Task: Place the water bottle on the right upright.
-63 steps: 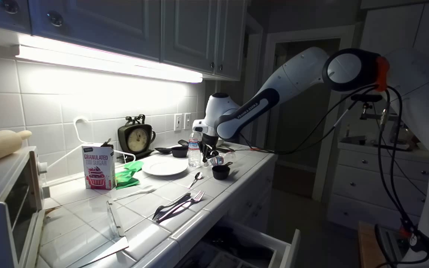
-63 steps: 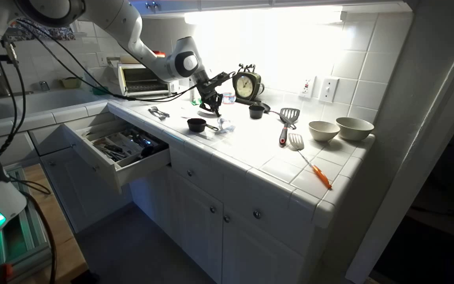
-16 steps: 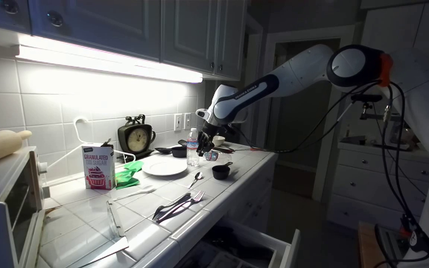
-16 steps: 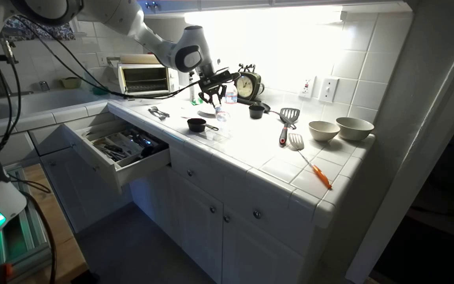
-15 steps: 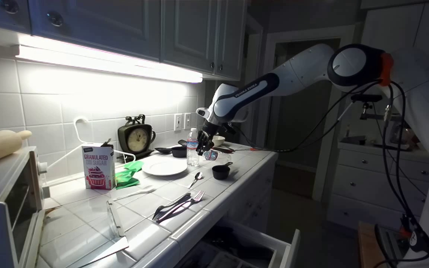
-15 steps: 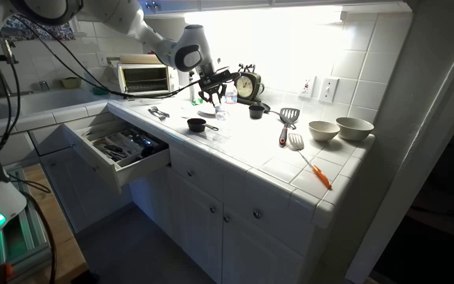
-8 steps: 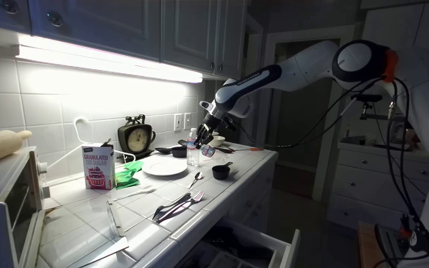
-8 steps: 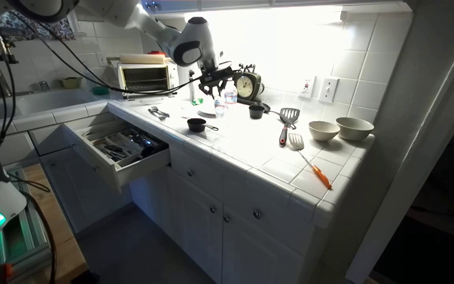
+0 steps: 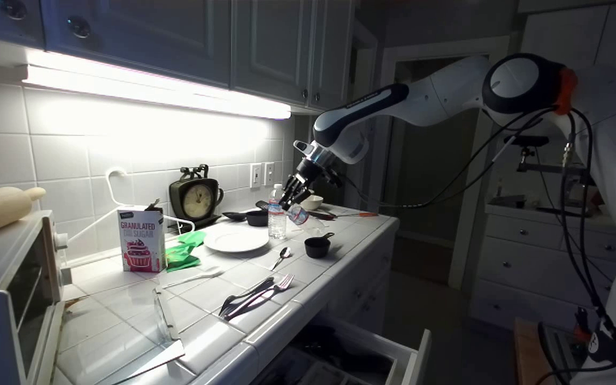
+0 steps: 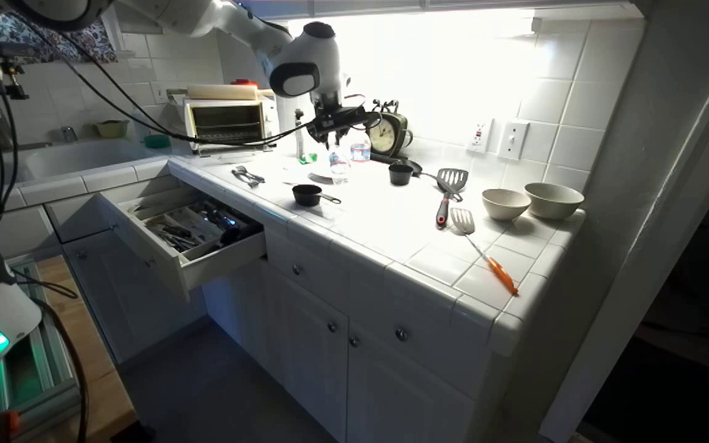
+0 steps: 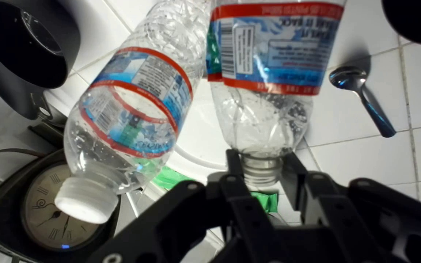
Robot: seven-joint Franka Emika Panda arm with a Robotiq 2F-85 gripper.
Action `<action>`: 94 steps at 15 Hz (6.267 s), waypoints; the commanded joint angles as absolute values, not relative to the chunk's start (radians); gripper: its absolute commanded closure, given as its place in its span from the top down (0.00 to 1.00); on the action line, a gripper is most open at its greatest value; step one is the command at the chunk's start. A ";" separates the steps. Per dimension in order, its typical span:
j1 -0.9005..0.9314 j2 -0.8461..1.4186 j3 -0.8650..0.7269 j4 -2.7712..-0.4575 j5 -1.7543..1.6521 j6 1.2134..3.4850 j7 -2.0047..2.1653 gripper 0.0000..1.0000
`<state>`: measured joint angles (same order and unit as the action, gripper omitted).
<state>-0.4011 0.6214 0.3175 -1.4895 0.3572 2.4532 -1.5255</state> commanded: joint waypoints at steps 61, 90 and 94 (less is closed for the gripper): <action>-0.459 0.829 0.049 -1.140 1.150 1.657 -2.090 0.08; -0.501 0.906 0.090 -1.109 1.237 1.628 -2.077 0.08; -0.506 0.910 0.094 -1.107 1.242 1.626 -2.076 0.08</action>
